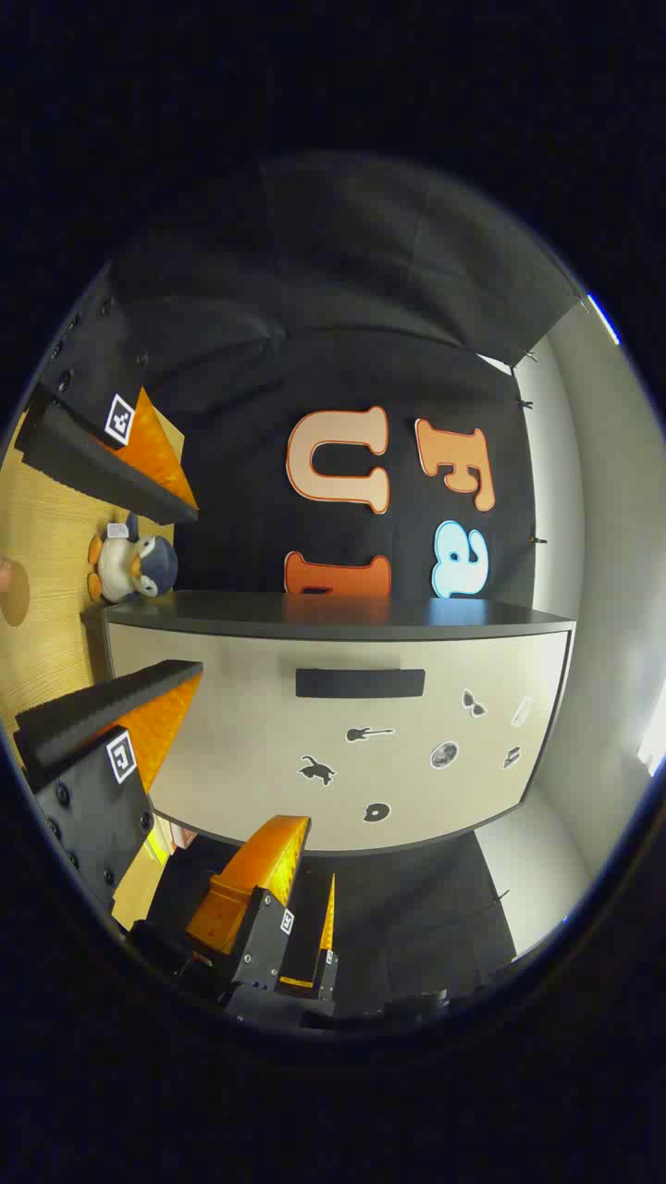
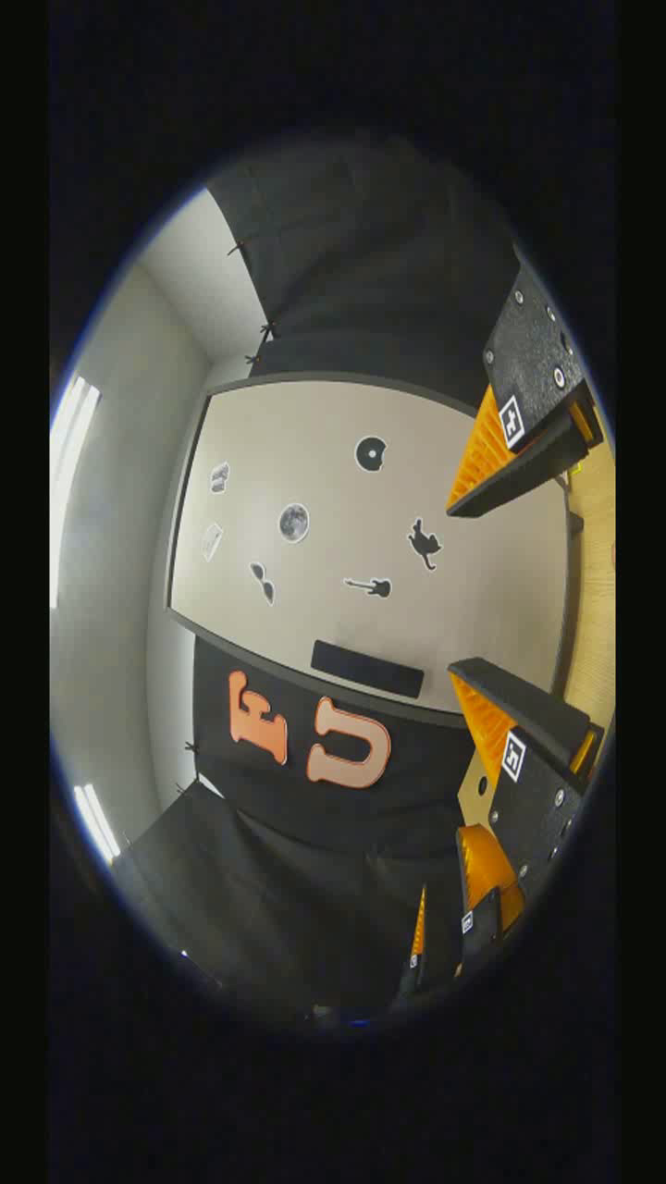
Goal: Open the cabinet door with the right hand, grasp the bottle in the cabinet with the left hand and place it on the coaster, then close the cabinet door with the right hand.
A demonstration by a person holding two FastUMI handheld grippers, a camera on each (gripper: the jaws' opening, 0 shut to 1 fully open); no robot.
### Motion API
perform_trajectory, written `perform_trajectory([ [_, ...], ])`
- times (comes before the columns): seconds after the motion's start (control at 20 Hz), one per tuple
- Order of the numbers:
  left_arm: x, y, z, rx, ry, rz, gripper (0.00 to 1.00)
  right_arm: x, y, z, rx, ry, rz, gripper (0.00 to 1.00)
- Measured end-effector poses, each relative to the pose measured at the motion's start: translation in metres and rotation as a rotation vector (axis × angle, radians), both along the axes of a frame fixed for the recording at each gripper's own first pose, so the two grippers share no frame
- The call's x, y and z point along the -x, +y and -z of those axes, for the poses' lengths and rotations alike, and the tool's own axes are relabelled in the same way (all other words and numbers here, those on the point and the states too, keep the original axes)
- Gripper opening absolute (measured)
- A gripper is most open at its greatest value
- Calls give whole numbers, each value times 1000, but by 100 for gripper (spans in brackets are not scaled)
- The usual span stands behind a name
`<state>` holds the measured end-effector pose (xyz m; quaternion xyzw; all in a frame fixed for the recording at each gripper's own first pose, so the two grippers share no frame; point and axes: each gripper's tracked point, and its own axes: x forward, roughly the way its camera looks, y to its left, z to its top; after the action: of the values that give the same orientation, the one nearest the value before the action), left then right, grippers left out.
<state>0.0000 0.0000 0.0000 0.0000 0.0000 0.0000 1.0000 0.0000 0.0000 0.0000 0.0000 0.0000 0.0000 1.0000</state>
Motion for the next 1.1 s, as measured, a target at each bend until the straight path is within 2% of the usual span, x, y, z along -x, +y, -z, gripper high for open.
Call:
perform_trajectory([
  [0.05,-2,1,-1,-6,-3,-4,93,-1,-1,2,-7,5,4,95],
  [0.2,-5,2,-6,-12,-13,-4,93,-1,-4,6,-38,17,10,95],
  [0.25,-7,2,-9,-10,-17,-4,96,0,-4,8,-49,23,11,95],
  [0.55,-14,6,-21,-2,-32,-12,96,1,-6,11,-52,29,31,95],
  [0.7,-16,8,-30,-29,-61,-20,96,-1,0,14,-75,39,20,95],
  [0.75,-18,8,-33,-41,-67,-23,99,-2,2,15,-81,44,16,95],
  [0.8,-18,9,-34,-50,-72,-26,96,-3,3,17,-87,50,12,95],
  [1.1,-19,18,-34,-51,-81,-39,96,-20,18,13,-129,65,-15,95],
])
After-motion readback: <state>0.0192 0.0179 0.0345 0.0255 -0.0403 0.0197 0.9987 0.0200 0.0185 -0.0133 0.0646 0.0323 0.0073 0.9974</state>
